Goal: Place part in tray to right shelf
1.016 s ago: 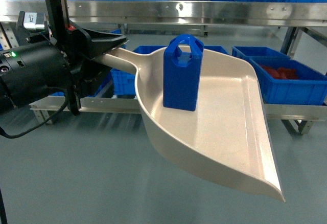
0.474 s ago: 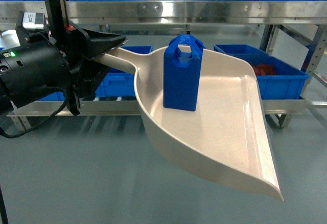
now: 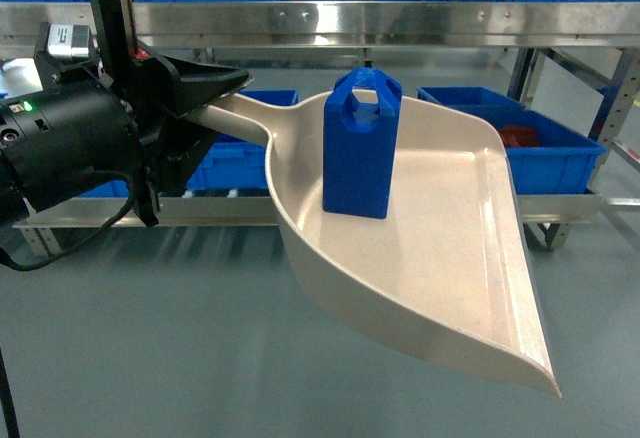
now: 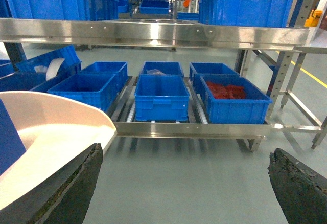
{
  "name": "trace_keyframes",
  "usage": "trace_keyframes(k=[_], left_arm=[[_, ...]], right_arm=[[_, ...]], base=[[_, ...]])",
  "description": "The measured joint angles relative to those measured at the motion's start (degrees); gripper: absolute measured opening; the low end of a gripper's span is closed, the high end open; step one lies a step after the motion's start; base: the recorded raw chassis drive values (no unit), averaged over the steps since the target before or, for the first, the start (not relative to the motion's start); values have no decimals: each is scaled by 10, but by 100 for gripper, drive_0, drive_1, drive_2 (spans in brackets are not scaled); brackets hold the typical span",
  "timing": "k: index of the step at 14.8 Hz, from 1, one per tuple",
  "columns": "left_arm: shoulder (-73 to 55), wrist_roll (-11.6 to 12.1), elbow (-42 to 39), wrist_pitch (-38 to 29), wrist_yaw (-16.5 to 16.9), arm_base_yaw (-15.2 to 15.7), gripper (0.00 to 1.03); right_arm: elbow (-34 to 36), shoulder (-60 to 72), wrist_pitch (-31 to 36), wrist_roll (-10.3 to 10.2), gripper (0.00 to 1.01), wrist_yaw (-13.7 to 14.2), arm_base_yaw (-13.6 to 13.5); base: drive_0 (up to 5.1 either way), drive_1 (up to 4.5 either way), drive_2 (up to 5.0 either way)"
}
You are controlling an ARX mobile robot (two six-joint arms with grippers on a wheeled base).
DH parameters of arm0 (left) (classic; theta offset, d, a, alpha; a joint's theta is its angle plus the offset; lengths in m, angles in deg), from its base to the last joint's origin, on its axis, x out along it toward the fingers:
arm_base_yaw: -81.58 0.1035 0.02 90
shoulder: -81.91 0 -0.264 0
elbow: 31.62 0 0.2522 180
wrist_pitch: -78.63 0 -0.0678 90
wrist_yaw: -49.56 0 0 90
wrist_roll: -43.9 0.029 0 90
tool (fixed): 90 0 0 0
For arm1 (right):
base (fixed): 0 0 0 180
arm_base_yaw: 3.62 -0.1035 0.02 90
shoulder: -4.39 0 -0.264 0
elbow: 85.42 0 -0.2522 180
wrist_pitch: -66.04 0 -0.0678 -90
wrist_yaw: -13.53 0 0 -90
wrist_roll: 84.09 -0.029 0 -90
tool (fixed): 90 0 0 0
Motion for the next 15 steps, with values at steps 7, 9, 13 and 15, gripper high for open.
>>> trace_keyframes(k=[7, 9, 13, 15], left_arm=[[0, 0, 0, 0, 0, 0, 15], [0, 0, 0, 0, 1, 0, 15], [0, 0, 0, 0, 0, 0, 15], [0, 0, 0, 0, 0, 0, 15]], right_arm=[[0, 0, 1, 0, 98, 0, 0], [0, 0, 0, 0, 98, 0, 0], [0, 0, -1, 0, 98, 0, 0], [0, 0, 0, 0, 98, 0, 0]], base=[[0, 0, 0], [0, 0, 0], [0, 0, 0], [0, 0, 0]])
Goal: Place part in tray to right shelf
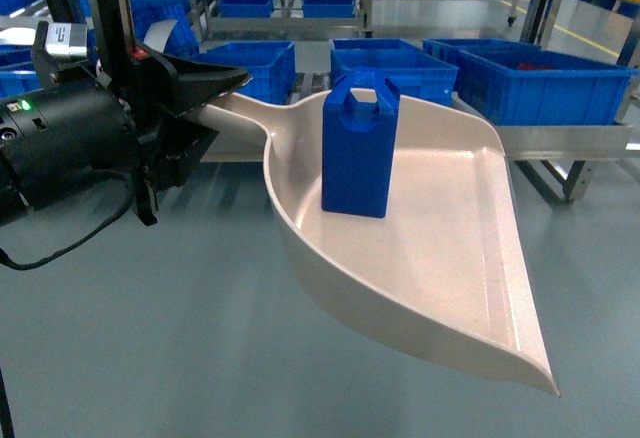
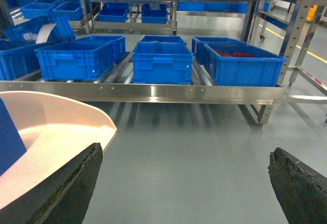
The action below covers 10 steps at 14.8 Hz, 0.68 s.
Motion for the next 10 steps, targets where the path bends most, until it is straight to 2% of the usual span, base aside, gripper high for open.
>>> trace_keyframes(k=[10], left_arm=[[0, 0, 0, 2, 0, 0, 15]], right_arm=[[0, 0, -3, 0, 98, 0, 0]], base=[[0, 0, 0]])
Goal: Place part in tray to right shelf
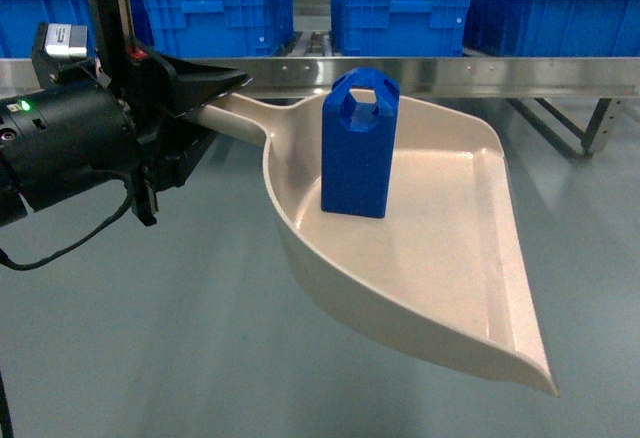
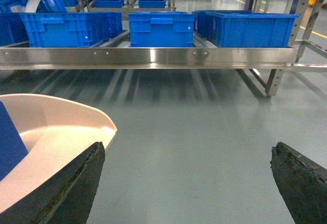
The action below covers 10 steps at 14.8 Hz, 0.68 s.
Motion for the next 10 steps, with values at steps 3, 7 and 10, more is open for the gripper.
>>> trace_keyframes(k=[3, 7, 10], left_arm=[[0, 0, -1, -1, -1, 0, 15], [0, 0, -1, -1, 0, 0, 15], [0, 0, -1, -1, 0, 0, 15]], right_arm=[[0, 0, 2, 0, 98, 0, 0], [0, 0, 2, 0, 98, 0, 0], [0, 0, 3, 0, 98, 0, 0]], base=[[0, 0, 0], [0, 0, 0], [0, 0, 0]])
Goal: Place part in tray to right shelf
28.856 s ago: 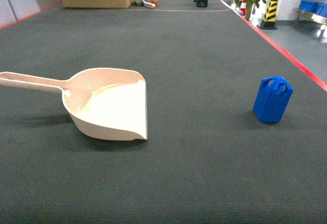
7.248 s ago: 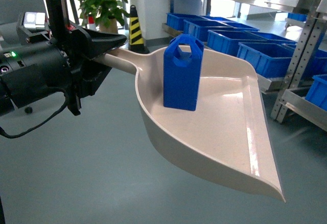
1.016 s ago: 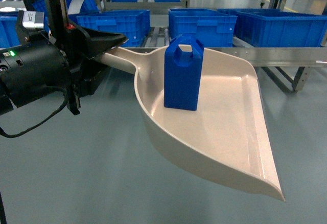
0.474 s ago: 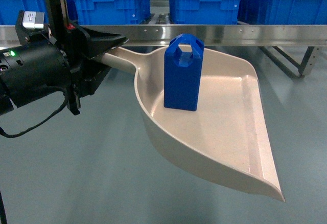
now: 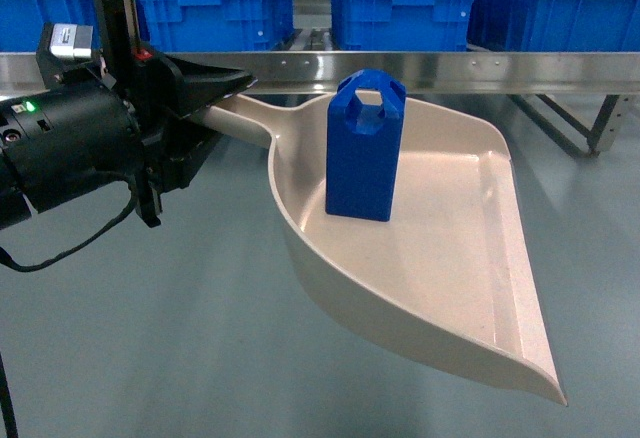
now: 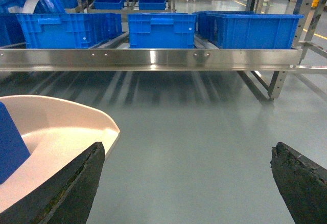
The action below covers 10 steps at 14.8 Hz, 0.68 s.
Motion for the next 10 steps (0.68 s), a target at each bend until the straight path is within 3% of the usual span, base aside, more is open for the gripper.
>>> trace_keyframes(k=[10], left_arm=[[0, 0, 0, -1, 0, -2, 15]], right_arm=[[0, 0, 0, 0, 98, 0, 0]], base=[[0, 0, 0]])
